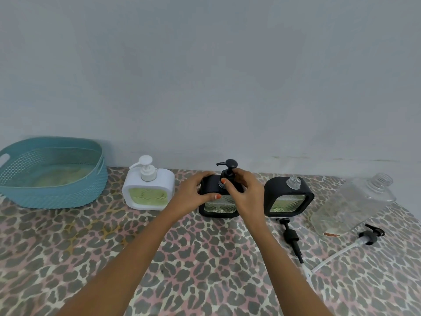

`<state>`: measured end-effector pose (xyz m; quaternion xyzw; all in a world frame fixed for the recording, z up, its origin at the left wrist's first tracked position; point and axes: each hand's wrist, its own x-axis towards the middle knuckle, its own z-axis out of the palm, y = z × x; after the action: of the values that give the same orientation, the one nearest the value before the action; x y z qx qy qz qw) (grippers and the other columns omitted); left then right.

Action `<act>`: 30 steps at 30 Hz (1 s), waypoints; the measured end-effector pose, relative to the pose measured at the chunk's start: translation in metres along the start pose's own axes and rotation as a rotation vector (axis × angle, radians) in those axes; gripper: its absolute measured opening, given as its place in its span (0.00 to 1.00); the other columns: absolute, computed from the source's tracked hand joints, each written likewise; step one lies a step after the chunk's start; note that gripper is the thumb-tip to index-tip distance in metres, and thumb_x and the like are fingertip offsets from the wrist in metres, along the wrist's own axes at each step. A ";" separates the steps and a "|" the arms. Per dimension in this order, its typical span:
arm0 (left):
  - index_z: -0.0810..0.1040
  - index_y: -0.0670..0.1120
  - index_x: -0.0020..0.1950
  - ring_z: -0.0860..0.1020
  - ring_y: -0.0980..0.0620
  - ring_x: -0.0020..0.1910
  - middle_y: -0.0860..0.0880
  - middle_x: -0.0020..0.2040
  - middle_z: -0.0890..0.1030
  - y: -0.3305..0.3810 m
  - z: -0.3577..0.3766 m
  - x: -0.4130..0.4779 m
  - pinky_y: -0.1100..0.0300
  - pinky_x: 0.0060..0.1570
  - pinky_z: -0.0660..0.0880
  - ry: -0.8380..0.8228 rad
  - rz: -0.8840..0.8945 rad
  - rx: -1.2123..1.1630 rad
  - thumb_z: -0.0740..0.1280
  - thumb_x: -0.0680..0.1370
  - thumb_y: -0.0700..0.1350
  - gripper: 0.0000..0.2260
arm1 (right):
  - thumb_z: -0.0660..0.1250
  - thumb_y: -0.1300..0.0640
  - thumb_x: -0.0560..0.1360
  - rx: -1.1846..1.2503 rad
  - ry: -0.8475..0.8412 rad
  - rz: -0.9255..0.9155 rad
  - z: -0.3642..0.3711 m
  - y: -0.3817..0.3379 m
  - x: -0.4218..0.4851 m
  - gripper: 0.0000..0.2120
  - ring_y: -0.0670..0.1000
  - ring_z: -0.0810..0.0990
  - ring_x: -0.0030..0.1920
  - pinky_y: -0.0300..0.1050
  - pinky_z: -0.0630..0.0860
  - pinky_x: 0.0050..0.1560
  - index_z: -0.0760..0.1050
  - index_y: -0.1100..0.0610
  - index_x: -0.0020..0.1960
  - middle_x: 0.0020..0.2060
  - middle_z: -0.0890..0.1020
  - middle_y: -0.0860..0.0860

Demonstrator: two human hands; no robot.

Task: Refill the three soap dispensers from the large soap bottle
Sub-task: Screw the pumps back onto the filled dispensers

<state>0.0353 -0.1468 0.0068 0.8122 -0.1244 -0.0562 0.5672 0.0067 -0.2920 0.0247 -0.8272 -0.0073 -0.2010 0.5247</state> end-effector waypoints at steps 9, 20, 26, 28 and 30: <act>0.71 0.52 0.61 0.69 0.60 0.57 0.57 0.56 0.72 0.001 0.001 -0.001 0.64 0.56 0.66 0.007 0.001 -0.021 0.73 0.69 0.43 0.23 | 0.73 0.59 0.69 -0.024 0.010 0.003 0.004 0.005 0.000 0.13 0.38 0.76 0.43 0.25 0.71 0.45 0.75 0.56 0.51 0.40 0.76 0.42; 0.71 0.53 0.60 0.70 0.58 0.58 0.57 0.56 0.73 0.000 0.000 -0.001 0.64 0.57 0.68 0.006 0.008 -0.019 0.73 0.69 0.43 0.22 | 0.67 0.61 0.74 0.005 -0.289 0.089 -0.018 -0.002 0.010 0.17 0.33 0.73 0.47 0.17 0.65 0.43 0.73 0.55 0.63 0.50 0.75 0.44; 0.70 0.49 0.65 0.69 0.58 0.60 0.55 0.59 0.72 -0.002 0.001 0.000 0.63 0.60 0.66 0.000 -0.009 -0.020 0.74 0.69 0.44 0.26 | 0.72 0.58 0.70 -0.014 -0.194 0.118 -0.006 0.002 0.012 0.16 0.46 0.75 0.49 0.24 0.69 0.44 0.72 0.56 0.56 0.48 0.77 0.48; 0.70 0.49 0.65 0.69 0.58 0.60 0.54 0.60 0.73 -0.003 0.000 0.000 0.61 0.62 0.67 0.005 -0.016 -0.012 0.74 0.69 0.45 0.27 | 0.74 0.56 0.68 -0.026 -0.166 0.124 -0.001 0.002 0.014 0.18 0.49 0.75 0.50 0.33 0.70 0.48 0.70 0.55 0.54 0.48 0.76 0.49; 0.70 0.50 0.64 0.70 0.58 0.60 0.55 0.59 0.73 -0.003 0.000 0.000 0.59 0.62 0.68 0.006 -0.011 -0.004 0.74 0.69 0.44 0.26 | 0.74 0.55 0.68 -0.065 -0.207 0.113 0.000 0.002 0.016 0.23 0.48 0.73 0.53 0.38 0.70 0.54 0.69 0.55 0.58 0.51 0.74 0.48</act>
<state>0.0359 -0.1461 0.0039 0.8120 -0.1181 -0.0574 0.5687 0.0215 -0.2961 0.0282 -0.8591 -0.0083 -0.0850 0.5047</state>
